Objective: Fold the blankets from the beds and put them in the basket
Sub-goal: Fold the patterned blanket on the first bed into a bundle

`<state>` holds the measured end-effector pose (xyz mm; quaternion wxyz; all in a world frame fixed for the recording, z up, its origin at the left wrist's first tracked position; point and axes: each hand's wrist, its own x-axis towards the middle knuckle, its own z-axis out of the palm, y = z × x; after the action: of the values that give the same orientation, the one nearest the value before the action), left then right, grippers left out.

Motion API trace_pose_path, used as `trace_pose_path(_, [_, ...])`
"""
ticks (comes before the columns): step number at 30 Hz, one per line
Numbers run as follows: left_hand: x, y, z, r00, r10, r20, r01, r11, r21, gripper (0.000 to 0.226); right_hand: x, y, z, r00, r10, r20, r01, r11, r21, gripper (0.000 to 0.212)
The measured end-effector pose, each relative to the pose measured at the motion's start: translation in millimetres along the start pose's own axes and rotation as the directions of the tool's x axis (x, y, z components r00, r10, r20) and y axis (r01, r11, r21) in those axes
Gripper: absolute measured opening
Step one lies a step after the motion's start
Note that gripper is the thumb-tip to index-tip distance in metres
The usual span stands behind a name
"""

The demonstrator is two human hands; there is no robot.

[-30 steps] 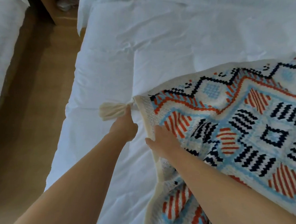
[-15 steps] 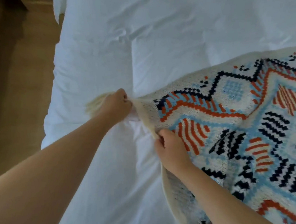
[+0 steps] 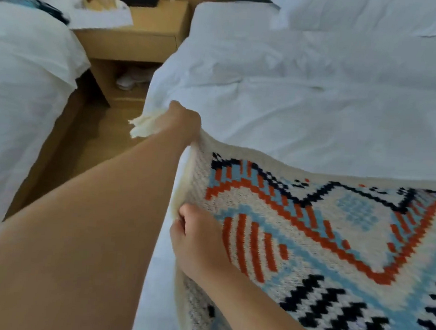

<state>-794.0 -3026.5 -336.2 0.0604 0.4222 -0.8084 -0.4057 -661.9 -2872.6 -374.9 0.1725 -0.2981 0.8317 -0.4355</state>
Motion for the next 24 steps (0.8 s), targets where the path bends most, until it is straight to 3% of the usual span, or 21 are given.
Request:
trace_pose_path(3, [-18.6,-46.0,37.8,0.972,-0.062,0.228,0.084,0.993,-0.088,0.067,0.7,54.0,34.3,0.987,0.146,0.065,-0.143,0.989,-0.050,0.040])
trace_pose_path(5, [-27.1,-79.4,59.6,0.949,-0.056,0.311,0.096,0.988,-0.117,0.083,-4.7,82.5,54.6,0.992,0.125,0.022,-0.123,0.989,-0.082,0.029])
trace_pose_path(8, [-24.0,-117.0,79.7,0.969,0.011,0.247,0.012,0.996,-0.089,0.082,-2.9,97.8,74.9,0.995,-0.010,-0.099,-0.015,0.967,-0.254,0.018])
trace_pose_path(14, [-13.1,-118.4,74.8,0.973,0.003,0.229,0.037,0.985,-0.171,0.068,6.4,100.0,83.8,0.987,-0.039,-0.158,-0.009,0.957,-0.290,0.019])
trace_pose_path(18, [-31.9,-128.0,58.1,0.972,-0.096,0.217,0.170,0.918,-0.357,0.061,6.3,92.6,72.9,0.995,0.081,0.059,-0.064,0.967,-0.246,0.020])
trace_pose_path(20, [-54.3,-144.0,51.2,0.964,-0.160,0.213,0.241,0.861,-0.448,0.065,-1.8,85.8,66.1,0.992,0.081,0.100,-0.051,0.960,-0.275,0.023])
trace_pose_path(24, [-120.5,-181.4,40.2,0.926,-0.271,0.265,0.371,0.788,-0.491,0.066,-56.0,75.8,67.5,0.981,0.065,0.180,0.022,0.895,-0.446,0.056])
